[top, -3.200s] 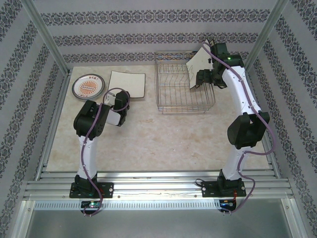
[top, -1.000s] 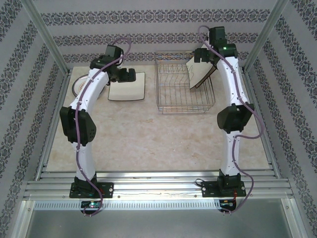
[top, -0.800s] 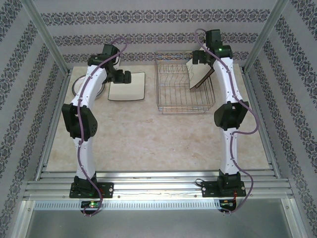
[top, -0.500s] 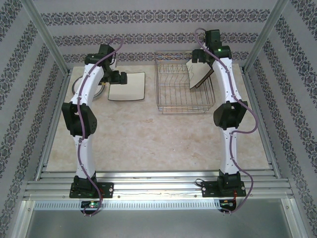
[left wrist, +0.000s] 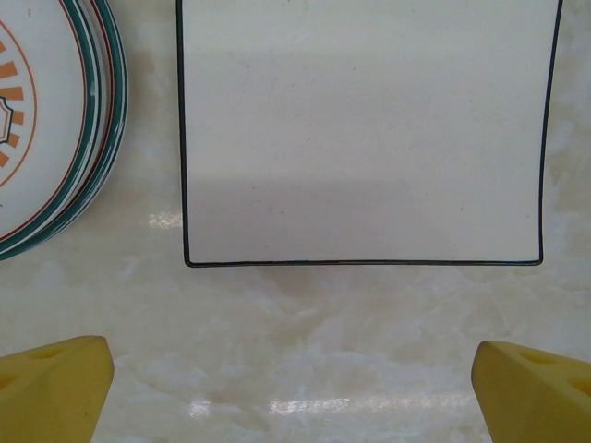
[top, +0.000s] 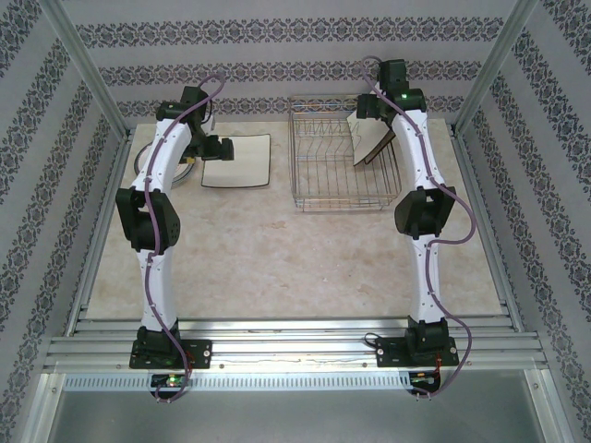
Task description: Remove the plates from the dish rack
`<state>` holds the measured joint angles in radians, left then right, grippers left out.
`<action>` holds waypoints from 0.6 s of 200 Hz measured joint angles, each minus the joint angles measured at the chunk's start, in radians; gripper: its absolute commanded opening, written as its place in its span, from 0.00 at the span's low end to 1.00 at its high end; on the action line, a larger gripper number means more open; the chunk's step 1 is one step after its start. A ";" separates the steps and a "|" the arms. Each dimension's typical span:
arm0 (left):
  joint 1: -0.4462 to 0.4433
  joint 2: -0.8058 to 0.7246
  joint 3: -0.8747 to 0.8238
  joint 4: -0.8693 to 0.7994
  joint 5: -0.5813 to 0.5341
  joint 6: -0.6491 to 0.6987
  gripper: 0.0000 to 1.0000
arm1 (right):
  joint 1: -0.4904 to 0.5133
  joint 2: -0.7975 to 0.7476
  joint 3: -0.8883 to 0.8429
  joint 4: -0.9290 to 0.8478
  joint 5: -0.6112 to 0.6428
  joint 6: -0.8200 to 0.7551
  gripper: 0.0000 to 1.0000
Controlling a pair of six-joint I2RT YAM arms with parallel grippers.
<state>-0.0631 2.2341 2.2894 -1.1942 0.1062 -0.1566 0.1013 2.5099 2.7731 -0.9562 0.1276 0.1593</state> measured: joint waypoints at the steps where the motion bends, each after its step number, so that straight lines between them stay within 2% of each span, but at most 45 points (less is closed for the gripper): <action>1: 0.000 0.000 0.000 0.000 0.000 0.000 1.00 | 0.000 0.000 0.000 0.001 0.000 0.002 0.79; 21: 0.000 0.000 0.000 0.000 -0.001 0.000 1.00 | 0.004 0.002 0.000 0.011 0.013 0.003 0.68; 58: 0.000 0.000 -0.010 0.001 -0.001 0.000 1.00 | 0.015 0.002 0.000 0.024 0.024 0.014 0.40; 120: 0.010 0.000 -0.036 0.002 -0.002 0.000 1.00 | 0.035 0.002 0.000 0.047 0.042 0.024 0.13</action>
<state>-0.0536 2.2341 2.2532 -1.1927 0.1047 -0.1570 0.1368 2.5114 2.7728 -0.9089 0.1692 0.1829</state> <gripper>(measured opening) 0.997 0.184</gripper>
